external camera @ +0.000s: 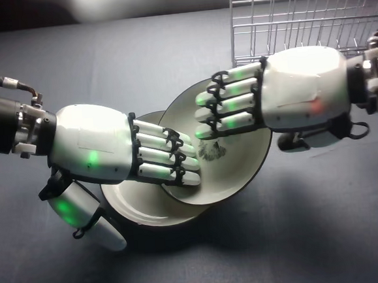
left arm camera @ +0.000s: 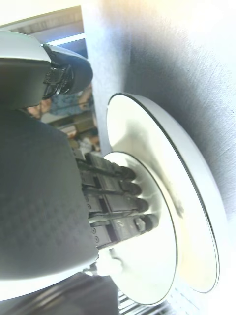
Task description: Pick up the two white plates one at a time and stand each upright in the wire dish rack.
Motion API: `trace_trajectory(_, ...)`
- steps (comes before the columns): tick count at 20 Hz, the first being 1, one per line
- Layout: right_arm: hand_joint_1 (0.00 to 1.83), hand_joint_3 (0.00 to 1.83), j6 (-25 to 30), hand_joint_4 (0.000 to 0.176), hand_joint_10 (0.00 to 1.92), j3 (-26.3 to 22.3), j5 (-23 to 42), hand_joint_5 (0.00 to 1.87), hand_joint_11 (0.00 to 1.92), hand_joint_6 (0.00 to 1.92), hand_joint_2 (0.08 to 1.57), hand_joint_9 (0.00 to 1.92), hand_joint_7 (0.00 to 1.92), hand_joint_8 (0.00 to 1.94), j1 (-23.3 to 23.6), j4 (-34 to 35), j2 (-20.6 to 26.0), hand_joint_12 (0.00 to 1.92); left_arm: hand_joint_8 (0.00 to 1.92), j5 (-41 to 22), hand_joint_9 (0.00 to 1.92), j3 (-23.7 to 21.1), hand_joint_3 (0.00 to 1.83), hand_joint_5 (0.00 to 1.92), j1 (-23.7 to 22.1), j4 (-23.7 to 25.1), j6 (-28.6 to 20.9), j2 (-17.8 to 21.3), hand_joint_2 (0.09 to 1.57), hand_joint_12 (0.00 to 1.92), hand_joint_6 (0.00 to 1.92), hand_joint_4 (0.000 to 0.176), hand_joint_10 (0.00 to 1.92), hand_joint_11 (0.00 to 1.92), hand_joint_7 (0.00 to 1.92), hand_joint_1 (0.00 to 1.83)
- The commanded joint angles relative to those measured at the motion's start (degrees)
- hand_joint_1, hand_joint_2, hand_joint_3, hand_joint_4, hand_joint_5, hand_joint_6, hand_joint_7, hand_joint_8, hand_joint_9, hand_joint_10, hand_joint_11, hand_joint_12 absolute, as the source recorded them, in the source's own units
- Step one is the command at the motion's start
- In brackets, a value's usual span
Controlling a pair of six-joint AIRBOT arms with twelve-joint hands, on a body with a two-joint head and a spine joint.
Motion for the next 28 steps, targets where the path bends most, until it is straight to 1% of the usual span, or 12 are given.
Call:
trace_trajectory(1,1.30,0.00,0.1,0.000,0.01,0.3,3.8,0.18,0.00,0.01,1.07,0.10,0.15,0.01,0.8,2.6,-0.2,0.48,0.00,1.6,0.00,0.0,0.00,0.00,1.0,3.0,0.3,-1.3,1.12,0.00,0.00,0.000,0.00,0.00,0.00,0.00)
trace_trajectory(4,1.27,0.00,0.4,0.000,0.02,0.9,3.0,0.21,0.00,0.01,1.04,0.15,0.18,0.01,1.6,2.7,-1.5,0.62,0.00,1.6,0.00,0.1,0.00,0.00,1.0,3.0,0.3,-1.3,1.12,0.00,0.00,0.000,0.00,0.00,0.00,0.00)
trace_trajectory(6,1.27,0.00,0.5,0.000,0.01,1.0,2.4,0.21,0.00,0.00,1.05,0.15,0.18,0.00,1.7,2.9,-2.1,0.61,0.00,1.6,0.00,0.1,0.01,0.00,1.0,3.0,0.3,-1.3,1.13,0.00,0.00,0.000,0.00,0.00,0.00,0.00)
trace_trajectory(7,1.27,0.00,0.5,0.000,0.02,1.0,2.3,0.24,0.00,0.01,1.04,0.18,0.22,0.01,1.7,3.0,-2.3,0.73,0.00,1.6,0.00,0.1,0.00,0.00,1.0,3.0,0.3,-1.3,1.13,0.00,0.00,0.000,0.00,0.00,0.00,0.00)
trace_trajectory(11,1.32,0.00,0.5,0.000,0.02,1.0,1.1,0.28,0.00,0.01,1.06,0.22,0.26,0.01,1.7,3.7,-3.4,0.82,0.00,1.6,0.00,0.3,0.00,0.00,1.0,2.9,0.3,-1.4,1.13,0.00,0.00,0.000,0.00,0.00,0.00,0.00)
trace_trajectory(15,1.21,0.01,0.2,0.000,0.03,1.1,0.1,0.28,0.00,0.01,1.09,0.26,0.29,0.01,1.4,5.0,-4.6,0.83,0.00,1.6,0.00,0.6,0.01,0.00,0.9,2.9,0.3,-1.4,1.14,0.00,0.00,0.000,0.00,0.00,0.00,0.00)
trace_trajectory(20,1.22,0.01,-0.4,0.000,0.03,1.2,-0.5,0.35,0.00,0.02,1.10,0.31,0.35,0.02,0.9,6.1,-5.5,0.88,0.00,1.6,0.00,1.0,0.00,0.00,0.8,2.8,0.3,-1.4,1.13,0.00,0.00,0.000,0.00,0.00,0.00,0.00)
trace_trajectory(23,1.22,0.00,-0.4,0.000,0.07,1.7,-0.5,0.64,0.05,0.05,1.09,0.55,0.64,0.04,0.7,6.4,-5.5,1.21,0.00,1.6,0.00,1.1,0.01,0.00,0.8,2.8,0.4,-1.4,1.14,0.00,0.00,0.000,0.00,0.00,0.00,0.00)
trace_trajectory(25,1.24,0.00,-0.4,0.000,0.12,2.1,-0.5,0.83,0.25,0.06,1.08,0.75,0.85,0.05,0.7,6.6,-5.6,1.24,0.00,1.6,0.00,1.4,0.01,0.00,0.8,2.7,0.4,-1.6,1.14,0.00,0.00,0.000,0.00,0.00,0.00,0.00)
trace_trajectory(26,1.22,0.01,-0.4,0.000,0.16,2.2,-0.5,0.87,0.43,0.93,1.12,0.89,0.97,0.75,0.6,6.6,-5.6,1.19,0.00,1.6,0.00,1.5,0.00,0.00,0.8,2.7,0.4,-1.6,1.14,0.00,0.00,0.000,0.00,0.00,0.00,0.00)
trace_trajectory(27,1.34,0.00,-0.4,0.000,1.03,2.3,-0.5,0.81,0.57,1.15,1.14,0.87,1.00,0.88,0.6,6.6,-5.6,1.19,0.00,1.6,0.00,1.5,0.00,0.00,0.8,2.7,0.4,-1.7,1.14,0.00,0.00,0.000,0.00,0.00,0.00,0.00)
trace_trajectory(28,1.36,0.00,-0.4,0.000,1.20,2.4,-0.5,0.78,0.62,1.23,1.14,0.86,0.98,0.94,0.6,6.7,-5.6,1.20,0.00,1.5,0.00,1.5,0.01,0.00,0.9,2.7,0.5,-1.7,1.14,0.00,0.00,0.000,0.00,0.00,0.00,0.00)
